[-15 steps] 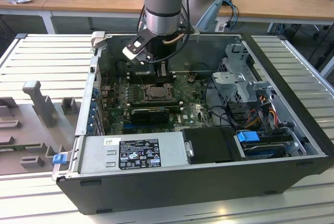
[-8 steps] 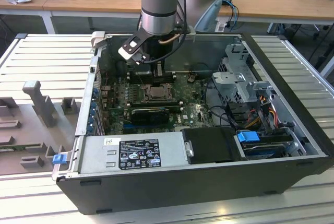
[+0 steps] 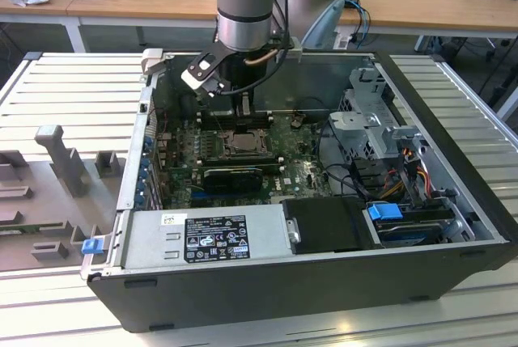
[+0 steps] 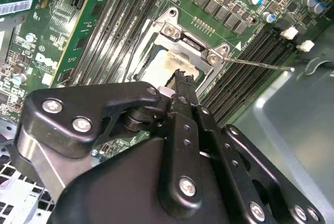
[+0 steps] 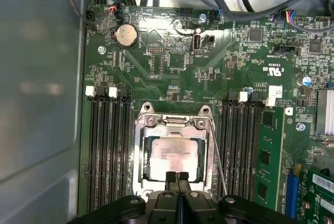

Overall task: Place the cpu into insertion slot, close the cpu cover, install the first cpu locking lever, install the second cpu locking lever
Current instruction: 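Install the first cpu locking lever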

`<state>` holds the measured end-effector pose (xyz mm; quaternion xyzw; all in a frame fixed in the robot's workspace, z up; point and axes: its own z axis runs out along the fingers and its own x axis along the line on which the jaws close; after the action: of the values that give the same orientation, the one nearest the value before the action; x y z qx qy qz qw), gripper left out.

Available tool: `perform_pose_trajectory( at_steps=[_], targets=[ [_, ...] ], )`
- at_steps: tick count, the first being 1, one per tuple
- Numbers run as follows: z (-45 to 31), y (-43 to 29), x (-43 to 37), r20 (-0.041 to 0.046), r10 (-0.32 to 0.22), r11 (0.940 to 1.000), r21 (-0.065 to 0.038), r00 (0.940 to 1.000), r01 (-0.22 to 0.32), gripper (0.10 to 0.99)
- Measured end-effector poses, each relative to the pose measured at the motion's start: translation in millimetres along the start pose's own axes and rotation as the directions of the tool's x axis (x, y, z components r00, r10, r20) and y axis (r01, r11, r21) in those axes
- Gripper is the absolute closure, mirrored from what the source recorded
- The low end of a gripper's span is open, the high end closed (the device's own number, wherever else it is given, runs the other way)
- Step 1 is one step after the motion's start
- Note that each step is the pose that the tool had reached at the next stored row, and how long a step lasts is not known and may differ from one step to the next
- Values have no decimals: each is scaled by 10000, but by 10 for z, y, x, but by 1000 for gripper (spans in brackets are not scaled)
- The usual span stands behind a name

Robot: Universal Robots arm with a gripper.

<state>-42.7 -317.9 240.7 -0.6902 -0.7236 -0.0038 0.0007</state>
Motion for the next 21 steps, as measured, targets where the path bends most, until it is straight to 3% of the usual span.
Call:
perform_pose_trajectory(
  at_steps=[3, 5, 8, 10, 14, 17, 21],
  targets=[
    [-339, 1, 2, 4, 0, 10000, 0, 10000, 0, 980],
    [-417, 2, 3, 5, -5, 10000, 0, 10000, 5, 980],
    [-414, 2, 3, 2, -984, 9951, 7, 9951, 984, 980],
    [-412, 2, 2, 2, -1686, 9857, 12, 9857, 1686, 980],
    [-411, 2, 3, 2, -2443, 9697, 17, 9697, 2443, 980],
    [-411, 2, 2, 3, -3046, 9525, 21, 9525, 3046, 980],
    [-411, 2, 3, 7, -3817, 9243, 29, 9243, 3817, 980]
  ],
)
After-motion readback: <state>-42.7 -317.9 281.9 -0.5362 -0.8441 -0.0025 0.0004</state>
